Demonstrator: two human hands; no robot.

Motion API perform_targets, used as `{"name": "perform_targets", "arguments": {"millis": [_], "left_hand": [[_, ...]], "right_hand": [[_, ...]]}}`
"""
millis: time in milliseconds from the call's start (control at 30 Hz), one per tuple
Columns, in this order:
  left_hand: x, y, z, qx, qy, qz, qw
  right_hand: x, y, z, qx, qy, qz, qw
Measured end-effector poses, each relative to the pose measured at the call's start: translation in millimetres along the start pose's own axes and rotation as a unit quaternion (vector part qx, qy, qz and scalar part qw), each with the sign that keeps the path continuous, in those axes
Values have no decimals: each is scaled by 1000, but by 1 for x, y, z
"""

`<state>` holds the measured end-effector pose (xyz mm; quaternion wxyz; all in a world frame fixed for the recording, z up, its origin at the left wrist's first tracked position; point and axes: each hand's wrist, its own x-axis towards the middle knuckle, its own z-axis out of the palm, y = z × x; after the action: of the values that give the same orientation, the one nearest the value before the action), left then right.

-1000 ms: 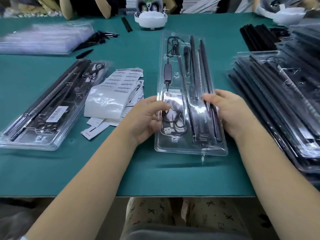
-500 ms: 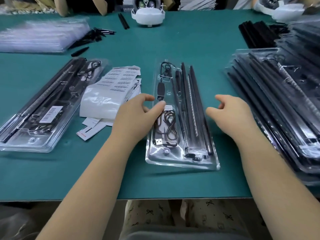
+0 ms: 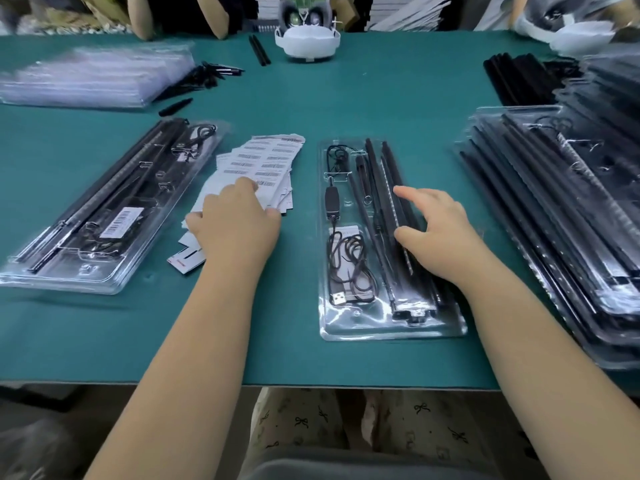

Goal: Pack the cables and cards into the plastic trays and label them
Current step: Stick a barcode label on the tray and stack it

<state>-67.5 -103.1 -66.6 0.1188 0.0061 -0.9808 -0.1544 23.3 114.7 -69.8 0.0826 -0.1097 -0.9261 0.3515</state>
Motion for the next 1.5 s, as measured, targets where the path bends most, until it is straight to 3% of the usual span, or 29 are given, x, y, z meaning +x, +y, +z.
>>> {"name": "perform_targets", "arguments": {"millis": [133,200,267,367,433,500,533,600,700,767,867,1067,1300,1500], "left_hand": [[-4,1,-3,-74,108,35,991],[-10,5,-6,-172,181,104,963],[-20,14,-8,-242,209,196,927],[-32,28,-3,-249,177,318,897],[-36,36,-1,-235,116,387,884],[-41,40,0,-233,43,436,868],[-42,40,1,-256,4,437,862],[-42,36,1,-348,-44,362,864],[-34,31,3,-350,48,276,894],[-29,35,5,-293,83,285,909],[-28,39,7,-271,87,310,907],[-29,36,5,-288,42,298,909],[-28,33,2,-378,-50,267,885],[-26,31,3,-287,-32,334,897]], "right_hand": [[-2,-2,-1,2,58,-27,998],[-3,-5,-4,48,94,-44,993],[-1,-10,-10,140,79,-37,986],[10,-25,-15,235,-47,-6,971],[21,-34,-15,257,-144,46,955],[27,-39,-10,263,-193,63,943],[28,-38,-7,278,-189,56,940],[30,-32,-2,326,-147,41,933],[28,-22,-3,361,-111,33,925],[24,-21,-4,365,-115,27,924],[17,-27,0,286,-91,9,954],[13,-33,8,161,-50,-48,984],[13,-31,5,187,-70,-31,979],[12,-32,7,193,-91,-17,977]]}}
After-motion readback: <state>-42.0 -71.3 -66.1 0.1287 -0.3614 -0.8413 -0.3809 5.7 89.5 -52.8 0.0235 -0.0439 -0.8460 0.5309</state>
